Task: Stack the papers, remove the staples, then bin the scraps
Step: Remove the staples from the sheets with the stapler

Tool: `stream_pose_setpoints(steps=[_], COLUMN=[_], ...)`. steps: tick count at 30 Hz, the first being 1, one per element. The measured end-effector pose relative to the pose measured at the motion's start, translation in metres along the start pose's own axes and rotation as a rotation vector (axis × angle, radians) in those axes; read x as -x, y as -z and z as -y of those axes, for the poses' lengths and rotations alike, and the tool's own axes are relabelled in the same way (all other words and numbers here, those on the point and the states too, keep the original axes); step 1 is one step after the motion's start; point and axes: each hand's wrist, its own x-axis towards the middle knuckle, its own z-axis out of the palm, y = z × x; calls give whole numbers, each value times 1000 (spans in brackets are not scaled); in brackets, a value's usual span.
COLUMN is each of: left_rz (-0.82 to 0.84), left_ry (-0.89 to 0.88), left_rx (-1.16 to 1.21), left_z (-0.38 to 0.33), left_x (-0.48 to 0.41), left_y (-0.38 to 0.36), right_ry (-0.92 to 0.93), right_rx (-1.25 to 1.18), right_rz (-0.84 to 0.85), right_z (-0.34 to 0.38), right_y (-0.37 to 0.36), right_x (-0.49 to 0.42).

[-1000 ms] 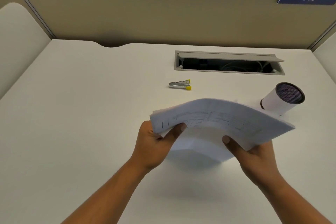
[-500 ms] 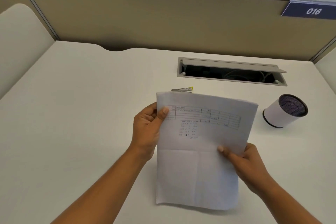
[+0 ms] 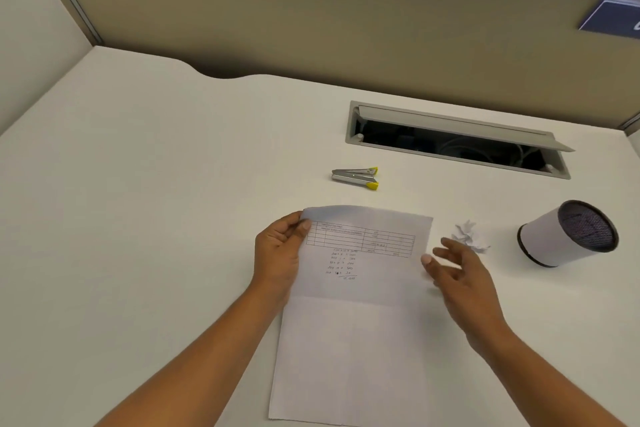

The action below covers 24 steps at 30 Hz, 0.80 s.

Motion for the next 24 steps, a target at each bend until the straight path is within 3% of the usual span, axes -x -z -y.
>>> stream_pose_setpoints(steps=[2,8,16,24], left_rz=[-9,-35,-6,-31], left_ry=[-7,-19,-55,-64], left_rx=[-35,-93,-146,-120], left_z=[5,16,16,21], left_x=[-4,-14,-27,-28], left_y=[2,2,2,4], right_ry=[82,336,414,469], right_rx=[63,458,791,794], right_rz=[-76,61,277,220], right_z=[14,52,72,77], right_y=[-4,-38,-72,-78], right_x=[-21,-99,-163,-173])
